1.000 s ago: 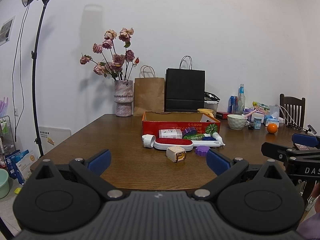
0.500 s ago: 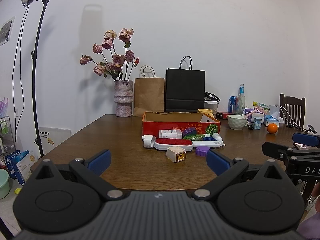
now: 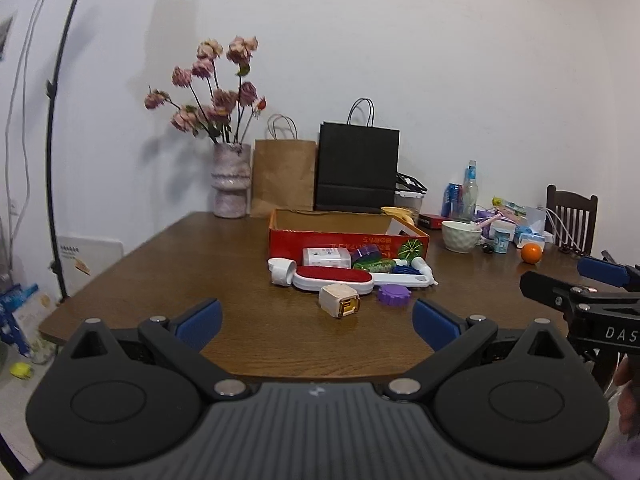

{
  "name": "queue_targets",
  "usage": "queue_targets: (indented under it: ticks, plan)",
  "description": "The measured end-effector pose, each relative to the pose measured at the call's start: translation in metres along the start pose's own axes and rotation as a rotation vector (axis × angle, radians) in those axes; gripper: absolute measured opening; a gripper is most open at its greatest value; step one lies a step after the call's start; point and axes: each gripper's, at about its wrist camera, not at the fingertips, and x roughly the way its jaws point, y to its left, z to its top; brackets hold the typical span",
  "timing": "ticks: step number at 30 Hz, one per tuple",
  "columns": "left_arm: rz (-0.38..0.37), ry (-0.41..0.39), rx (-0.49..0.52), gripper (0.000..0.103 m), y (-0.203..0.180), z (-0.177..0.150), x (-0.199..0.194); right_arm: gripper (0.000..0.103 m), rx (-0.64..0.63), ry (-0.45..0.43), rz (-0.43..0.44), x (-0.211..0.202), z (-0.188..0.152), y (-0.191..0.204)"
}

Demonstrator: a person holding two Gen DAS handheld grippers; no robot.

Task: Organize rigid objects
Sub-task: 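Grasp the cream cube block with the left tool while the right tool grasps the purple gear cap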

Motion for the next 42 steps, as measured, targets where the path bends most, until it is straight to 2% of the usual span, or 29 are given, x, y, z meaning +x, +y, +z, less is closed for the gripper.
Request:
queue_targets:
  ticks: [3, 9, 10, 12, 14, 16, 18, 20, 22, 24, 25, 28, 30, 33, 37, 41, 42]
  plan:
    - [0.037, -0.004, 0.017, 0.103, 0.005, 0.007, 0.02, 0.103, 0.025, -0.001, 0.0, 0.019, 0.007, -0.004]
    - [0.089, -0.06, 0.036, 0.103, 0.013, 0.011, 0.059, 0.103, 0.057, 0.015, -0.01, 0.068, 0.01, -0.013]
    - [0.089, -0.074, 0.046, 0.103, 0.013, 0.01, 0.065, 0.103, 0.066, 0.022, 0.0, 0.078, 0.009, -0.015]
    - [0.036, -0.088, 0.046, 0.103, 0.018, 0.01, 0.077, 0.103, 0.086, 0.028, 0.021, 0.097, 0.006, -0.02]
    - [-0.009, -0.021, 0.016, 0.103, 0.024, 0.009, 0.096, 0.103, 0.103, 0.064, 0.038, 0.116, 0.003, -0.025]
    - [-0.033, 0.016, 0.013, 0.103, 0.026, 0.008, 0.111, 0.103, 0.068, 0.157, 0.06, 0.139, 0.001, -0.027]
    - [-0.014, 0.027, 0.017, 0.103, 0.024, 0.007, 0.126, 0.103, 0.042, 0.203, 0.061, 0.158, -0.002, -0.027]
    - [0.001, 0.072, 0.054, 0.103, 0.016, 0.008, 0.148, 0.103, 0.046, 0.233, 0.056, 0.176, -0.003, -0.03]
    - [-0.011, 0.104, 0.079, 0.103, 0.009, 0.007, 0.169, 0.1, 0.055, 0.292, 0.056, 0.198, -0.003, -0.034]
    - [-0.063, 0.118, 0.081, 0.103, 0.003, 0.006, 0.191, 0.089, 0.062, 0.332, 0.071, 0.221, -0.006, -0.037]
    - [-0.083, 0.14, 0.077, 0.103, 0.0, 0.005, 0.204, 0.087, 0.066, 0.346, 0.078, 0.231, -0.008, -0.038]
    - [-0.098, 0.222, 0.029, 0.103, -0.008, 0.005, 0.241, 0.077, 0.062, 0.387, 0.086, 0.262, -0.014, -0.041]
    - [-0.082, 0.244, 0.02, 0.103, -0.011, 0.004, 0.255, 0.063, 0.069, 0.416, 0.095, 0.28, -0.018, -0.042]
    - [-0.048, 0.273, -0.001, 0.101, -0.013, 0.0, 0.272, 0.055, 0.067, 0.449, 0.122, 0.3, -0.024, -0.042]
    - [0.007, 0.306, 0.03, 0.1, -0.009, -0.005, 0.277, 0.055, 0.074, 0.488, 0.15, 0.312, -0.035, -0.042]
    - [0.019, 0.319, 0.034, 0.097, 0.001, -0.005, 0.27, 0.056, 0.02, 0.497, 0.147, 0.31, -0.042, -0.036]
    - [0.016, 0.321, 0.033, 0.093, 0.001, -0.004, 0.271, 0.056, 0.013, 0.504, 0.147, 0.312, -0.044, -0.036]
